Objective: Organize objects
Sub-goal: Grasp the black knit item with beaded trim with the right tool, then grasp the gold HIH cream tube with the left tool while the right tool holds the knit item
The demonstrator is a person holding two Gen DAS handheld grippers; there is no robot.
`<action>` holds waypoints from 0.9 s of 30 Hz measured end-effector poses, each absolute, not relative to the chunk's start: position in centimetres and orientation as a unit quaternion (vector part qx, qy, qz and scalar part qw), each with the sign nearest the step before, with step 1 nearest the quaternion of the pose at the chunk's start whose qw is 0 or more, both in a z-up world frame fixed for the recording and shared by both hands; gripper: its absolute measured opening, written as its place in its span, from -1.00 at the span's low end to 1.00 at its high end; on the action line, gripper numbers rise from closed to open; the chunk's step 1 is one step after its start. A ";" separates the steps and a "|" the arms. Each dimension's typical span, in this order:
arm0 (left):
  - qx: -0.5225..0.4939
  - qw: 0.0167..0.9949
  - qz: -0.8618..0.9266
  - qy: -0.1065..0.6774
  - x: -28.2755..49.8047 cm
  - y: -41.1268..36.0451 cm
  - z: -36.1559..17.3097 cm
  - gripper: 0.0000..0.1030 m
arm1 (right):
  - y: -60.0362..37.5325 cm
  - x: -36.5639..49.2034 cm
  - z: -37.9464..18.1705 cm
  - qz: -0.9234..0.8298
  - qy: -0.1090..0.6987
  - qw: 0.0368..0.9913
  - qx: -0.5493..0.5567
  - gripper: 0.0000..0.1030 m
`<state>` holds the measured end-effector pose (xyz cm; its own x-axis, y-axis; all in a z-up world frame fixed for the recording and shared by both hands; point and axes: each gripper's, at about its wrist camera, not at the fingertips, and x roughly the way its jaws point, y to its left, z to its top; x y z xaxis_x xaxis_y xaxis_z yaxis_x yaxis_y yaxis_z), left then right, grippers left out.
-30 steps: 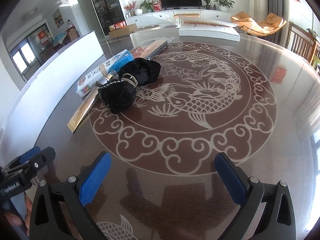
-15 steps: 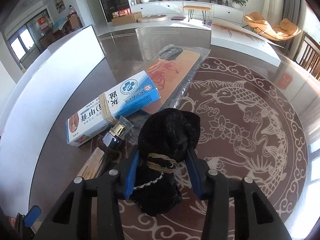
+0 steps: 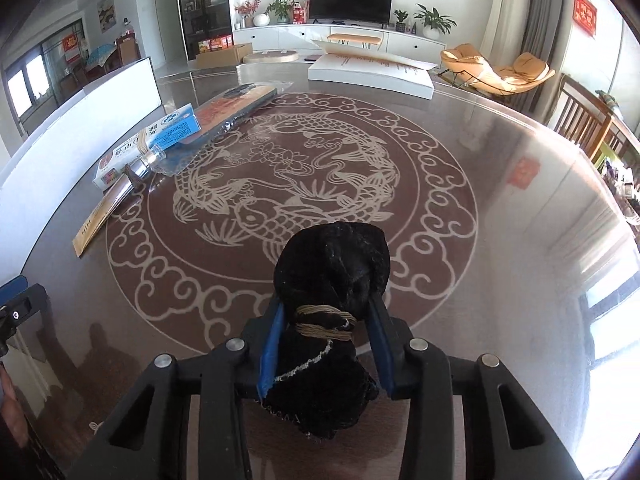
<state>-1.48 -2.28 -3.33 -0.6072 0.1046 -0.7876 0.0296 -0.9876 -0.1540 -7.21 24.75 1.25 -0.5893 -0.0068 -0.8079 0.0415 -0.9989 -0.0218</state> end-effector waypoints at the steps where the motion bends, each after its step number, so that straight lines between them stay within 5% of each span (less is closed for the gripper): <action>1: -0.443 0.021 0.893 -0.074 -1.5 -2.2 -3.3 1.00 | 25.1 -6.8 1.1 -0.892 0.016 0.010 0.452 0.31; 3: -0.444 0.020 0.893 -0.073 -1.5 -2.2 -3.4 1.00 | 25.8 -6.6 0.7 -0.893 0.010 0.004 0.451 0.56; 11: -0.427 0.047 0.900 -0.079 -1.1 -2.2 -2.3 1.00 | 25.9 -6.3 0.0 -0.893 0.007 0.007 0.450 0.79; 17: -0.436 0.078 0.897 -0.008 -6.3 0.8 -1.3 0.98 | 25.7 -6.4 -0.3 -0.891 0.011 0.009 0.454 0.89; 25: -0.479 0.077 0.873 0.039 -13.1 3.8 -3.9 0.25 | 25.7 -6.4 -0.3 -0.891 0.011 0.008 0.454 0.89; 26: -0.474 0.076 0.876 0.049 -13.2 4.2 -3.9 0.11 | 25.7 -6.4 -0.3 -0.891 0.011 0.008 0.454 0.89; 27: -0.469 0.078 0.878 0.049 -13.1 4.3 -3.8 -0.25 | 25.7 -6.4 -0.3 -0.891 0.011 0.008 0.454 0.89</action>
<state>-13.14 4.30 -3.81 -0.5472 0.0916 -0.8320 -0.1831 -0.9830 0.0122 -6.41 25.74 -0.29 -0.5880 -0.0048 -0.8089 0.0250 -0.9996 -0.0122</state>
